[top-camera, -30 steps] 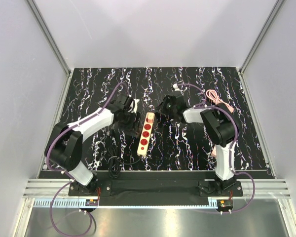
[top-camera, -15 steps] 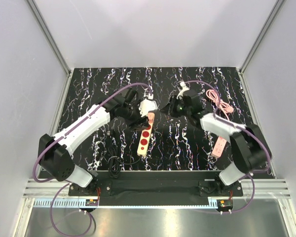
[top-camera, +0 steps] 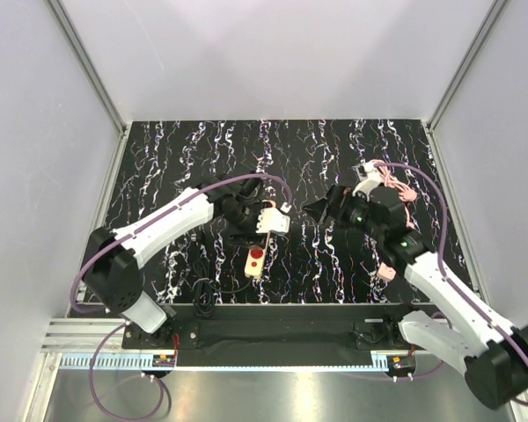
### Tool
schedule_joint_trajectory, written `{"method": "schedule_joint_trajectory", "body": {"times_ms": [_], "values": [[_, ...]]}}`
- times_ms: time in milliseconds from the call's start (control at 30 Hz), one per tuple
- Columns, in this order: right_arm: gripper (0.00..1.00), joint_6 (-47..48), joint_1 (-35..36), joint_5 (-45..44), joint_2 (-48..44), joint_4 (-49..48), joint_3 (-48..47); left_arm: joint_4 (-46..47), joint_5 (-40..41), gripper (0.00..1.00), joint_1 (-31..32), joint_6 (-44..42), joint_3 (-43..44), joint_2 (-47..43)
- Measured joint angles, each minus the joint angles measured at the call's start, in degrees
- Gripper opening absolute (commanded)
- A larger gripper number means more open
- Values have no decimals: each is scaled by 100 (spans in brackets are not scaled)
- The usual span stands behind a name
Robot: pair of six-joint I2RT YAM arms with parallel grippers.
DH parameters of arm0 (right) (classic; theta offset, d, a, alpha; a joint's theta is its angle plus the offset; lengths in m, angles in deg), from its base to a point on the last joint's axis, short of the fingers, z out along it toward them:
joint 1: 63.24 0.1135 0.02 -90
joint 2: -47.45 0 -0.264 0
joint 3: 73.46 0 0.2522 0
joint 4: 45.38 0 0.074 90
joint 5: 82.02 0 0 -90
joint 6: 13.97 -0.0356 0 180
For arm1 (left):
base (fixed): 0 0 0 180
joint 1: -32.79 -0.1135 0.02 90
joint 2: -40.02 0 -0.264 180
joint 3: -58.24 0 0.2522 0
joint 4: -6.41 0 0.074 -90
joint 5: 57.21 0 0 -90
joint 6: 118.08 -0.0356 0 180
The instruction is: Insert the plug
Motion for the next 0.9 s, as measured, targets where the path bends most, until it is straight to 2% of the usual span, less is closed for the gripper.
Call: {"method": "schedule_joint_trajectory", "body": {"times_ms": [467,900], "values": [[100,22,-4,-960,-2415,1379,122,-164,133,0,33,-282,348,1001],[100,107,-2,-1257,-2472,1851,50,-490,330,0,44,-319,852,1370]]}}
